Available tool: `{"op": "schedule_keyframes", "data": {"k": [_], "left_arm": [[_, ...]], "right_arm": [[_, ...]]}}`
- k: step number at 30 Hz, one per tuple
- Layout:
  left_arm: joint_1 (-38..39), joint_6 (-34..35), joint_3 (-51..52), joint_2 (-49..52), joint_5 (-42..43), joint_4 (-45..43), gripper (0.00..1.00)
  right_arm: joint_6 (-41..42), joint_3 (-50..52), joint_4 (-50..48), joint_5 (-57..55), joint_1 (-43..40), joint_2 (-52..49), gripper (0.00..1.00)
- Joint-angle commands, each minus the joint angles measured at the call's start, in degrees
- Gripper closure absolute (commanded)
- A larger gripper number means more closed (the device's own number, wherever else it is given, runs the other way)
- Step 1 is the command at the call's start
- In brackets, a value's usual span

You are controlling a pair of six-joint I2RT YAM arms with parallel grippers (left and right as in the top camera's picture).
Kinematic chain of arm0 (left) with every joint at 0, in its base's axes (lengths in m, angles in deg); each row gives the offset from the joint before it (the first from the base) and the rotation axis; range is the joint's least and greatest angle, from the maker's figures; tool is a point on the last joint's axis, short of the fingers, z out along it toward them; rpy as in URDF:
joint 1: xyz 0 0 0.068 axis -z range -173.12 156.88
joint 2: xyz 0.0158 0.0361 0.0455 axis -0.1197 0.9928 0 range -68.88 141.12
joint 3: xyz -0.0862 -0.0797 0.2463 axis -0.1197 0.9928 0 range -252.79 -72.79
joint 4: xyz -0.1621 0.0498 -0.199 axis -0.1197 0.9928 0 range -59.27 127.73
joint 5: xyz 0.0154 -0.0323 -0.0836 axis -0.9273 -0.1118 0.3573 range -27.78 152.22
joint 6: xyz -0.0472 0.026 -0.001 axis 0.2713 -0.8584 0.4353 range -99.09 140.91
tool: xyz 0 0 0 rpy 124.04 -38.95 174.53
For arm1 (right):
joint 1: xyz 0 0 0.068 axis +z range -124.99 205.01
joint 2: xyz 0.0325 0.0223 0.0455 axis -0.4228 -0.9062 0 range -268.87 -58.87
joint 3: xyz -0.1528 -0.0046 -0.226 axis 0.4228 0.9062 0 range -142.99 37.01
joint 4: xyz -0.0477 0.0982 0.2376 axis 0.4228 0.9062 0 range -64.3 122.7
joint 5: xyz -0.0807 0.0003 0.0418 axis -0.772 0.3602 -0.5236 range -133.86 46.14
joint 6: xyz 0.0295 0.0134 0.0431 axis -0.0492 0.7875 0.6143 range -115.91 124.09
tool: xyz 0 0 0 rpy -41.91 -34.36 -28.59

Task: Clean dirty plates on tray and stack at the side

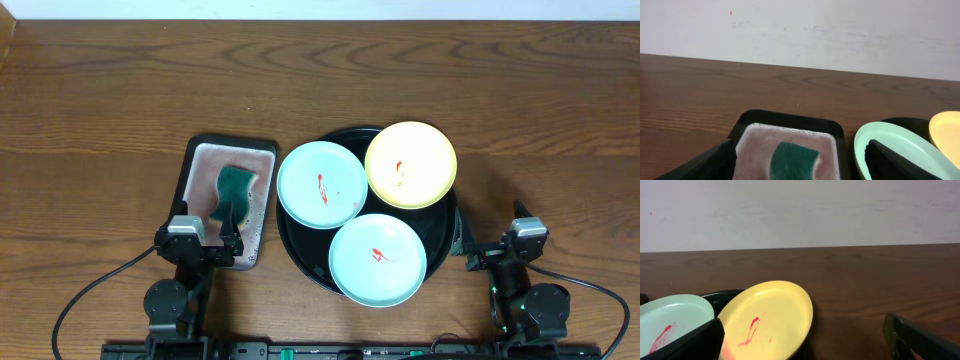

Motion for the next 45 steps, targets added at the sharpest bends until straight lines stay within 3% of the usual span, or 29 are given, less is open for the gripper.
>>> {"op": "schedule_keyframes", "data": {"k": [1,6,14,24,30,36,45], "left_arm": [[-0.28,0.15,0.44,-0.39,1.27,2.36,0.17],[-0.28,4.92,-4.28,0.55,1.20,7.52,0.17],[-0.28,4.87,-17.35,12.11,1.18,20.48,0.17],[-0.28,4.87,-41.64,37.62,1.20,42.27,0.17],[-0.28,5.07,-51.98,47.30,1.40,56.85,0.17],[-0.28,5.09,-52.04,50.18,3.02,55.30,0.17],[-0.22,1.90,-52.04,55.98,1.88,38.60,0.17]], "right_arm": [[-0.70,0.07,0.22,-0.15,0.50,0.20,0.01],[0.79,-0.15,0.02,0.09,0.50,0.20,0.01],[0.83,-6.54,7.39,1.49,0.50,-3.87,0.01],[0.81,-25.24,22.16,9.60,0.50,-25.51,0.01],[-0.37,-37.77,35.43,14.40,0.50,-37.00,0.01],[0.59,-38.10,33.79,15.96,0.50,-41.57,0.01],[-1.66,-38.10,31.95,19.82,0.52,-44.13,0.01]]}}
